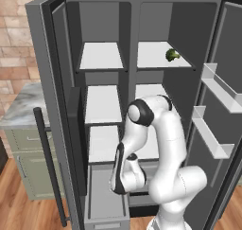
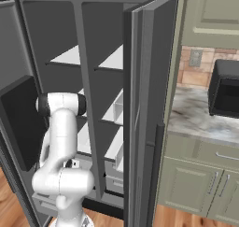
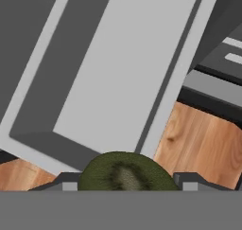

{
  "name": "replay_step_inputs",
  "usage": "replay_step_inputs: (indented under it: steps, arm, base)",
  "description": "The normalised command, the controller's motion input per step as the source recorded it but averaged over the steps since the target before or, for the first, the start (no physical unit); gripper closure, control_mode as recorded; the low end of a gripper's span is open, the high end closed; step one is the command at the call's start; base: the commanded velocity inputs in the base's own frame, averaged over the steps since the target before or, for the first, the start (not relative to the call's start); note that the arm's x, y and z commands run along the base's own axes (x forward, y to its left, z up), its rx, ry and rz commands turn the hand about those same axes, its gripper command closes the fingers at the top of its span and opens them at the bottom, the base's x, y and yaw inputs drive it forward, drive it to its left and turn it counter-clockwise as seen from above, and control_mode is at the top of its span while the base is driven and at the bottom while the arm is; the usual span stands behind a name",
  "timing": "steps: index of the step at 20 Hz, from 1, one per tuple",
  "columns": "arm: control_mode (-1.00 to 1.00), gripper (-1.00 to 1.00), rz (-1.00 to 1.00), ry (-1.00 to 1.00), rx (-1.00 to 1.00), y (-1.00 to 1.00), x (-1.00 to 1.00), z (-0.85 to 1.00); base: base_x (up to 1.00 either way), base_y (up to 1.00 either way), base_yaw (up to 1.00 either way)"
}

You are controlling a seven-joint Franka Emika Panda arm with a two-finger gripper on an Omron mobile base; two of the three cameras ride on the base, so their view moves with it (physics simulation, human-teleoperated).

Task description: Take the kiwi and broccoli from the fridge shelf and place them in the freezer drawer to begin freezing them.

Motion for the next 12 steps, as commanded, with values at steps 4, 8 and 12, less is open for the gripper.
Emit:
replay_step_inputs:
  steps: [4, 8, 12]
  arm:
    - [-1.0, 1.0, -0.02, 0.05, -0.04, 0.23, 0.01, -0.25]
    - [-1.0, 1.0, -0.04, 0.08, -0.03, 0.26, 0.1, -0.1]
    - [-1.0, 1.0, -0.03, 0.07, -0.04, 0.23, 0.14, -0.13]
  base:
    - [0.0, 0.0, 0.0]
    - [0.0, 0.0, 0.0]
    - [0.0, 0.0, 0.0]
